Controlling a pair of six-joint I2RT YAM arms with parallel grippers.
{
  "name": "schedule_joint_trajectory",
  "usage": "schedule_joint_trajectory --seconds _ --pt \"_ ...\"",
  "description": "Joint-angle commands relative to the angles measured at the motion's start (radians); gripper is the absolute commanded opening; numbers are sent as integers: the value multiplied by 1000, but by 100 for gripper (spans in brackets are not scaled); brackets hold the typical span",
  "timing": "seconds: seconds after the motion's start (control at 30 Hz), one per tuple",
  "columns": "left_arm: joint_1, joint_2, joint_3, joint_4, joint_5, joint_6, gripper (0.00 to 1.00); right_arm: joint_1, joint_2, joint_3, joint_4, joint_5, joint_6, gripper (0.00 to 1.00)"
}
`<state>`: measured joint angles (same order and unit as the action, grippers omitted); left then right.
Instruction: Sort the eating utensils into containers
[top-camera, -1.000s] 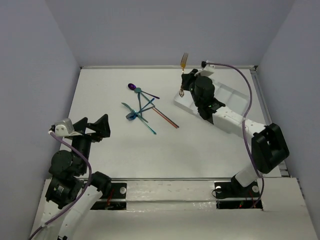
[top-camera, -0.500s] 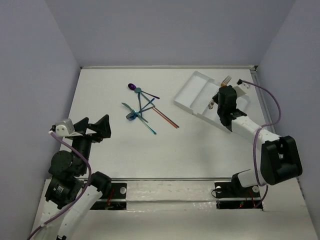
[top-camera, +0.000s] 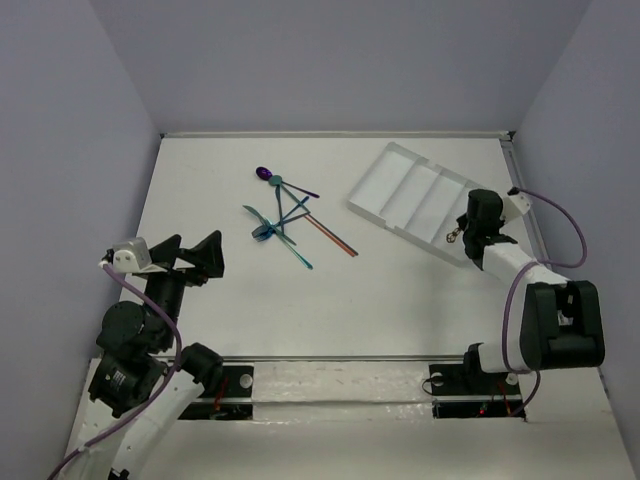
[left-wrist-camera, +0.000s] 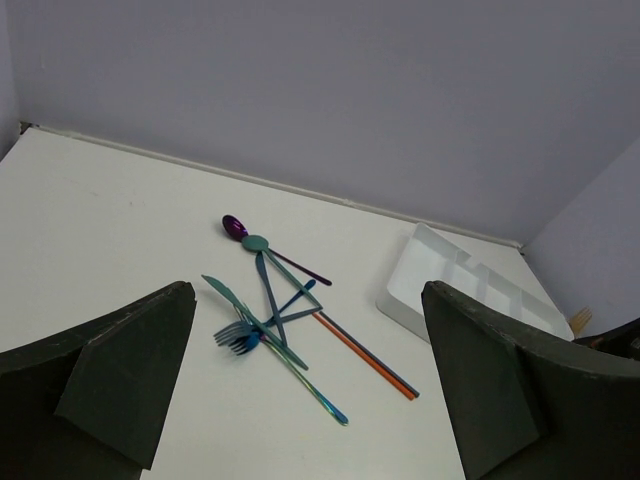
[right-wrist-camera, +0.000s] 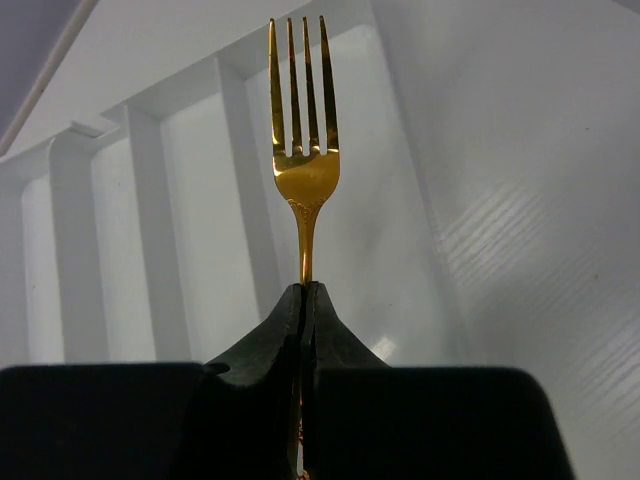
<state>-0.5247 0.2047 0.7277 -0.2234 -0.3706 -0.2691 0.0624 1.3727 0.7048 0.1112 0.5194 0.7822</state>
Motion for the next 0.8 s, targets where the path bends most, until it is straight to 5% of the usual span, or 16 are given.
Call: schedule_joint_trajectory --seconds 0.0,0.23,0.3,0.47,0.57,0.77 --pt "-12 -19 -10 42 -10 2 99 -62 57 48 15 -44 -40 0" --pt "-12 -21 -10 42 -10 4 99 -81 140 140 -19 -90 -107 2" --pt "-12 -22 -10 41 -11 4 99 -81 167 173 -44 -101 -109 10" --pt "-12 -22 -10 38 -11 2 99 -81 187 197 -56 -104 -133 51" --pt "-12 -24 -10 39 -11 4 99 -81 178 196 -53 -107 -152 63" --pt "-12 -18 -10 44 -10 5 99 -18 91 208 -2 -317 -308 65"
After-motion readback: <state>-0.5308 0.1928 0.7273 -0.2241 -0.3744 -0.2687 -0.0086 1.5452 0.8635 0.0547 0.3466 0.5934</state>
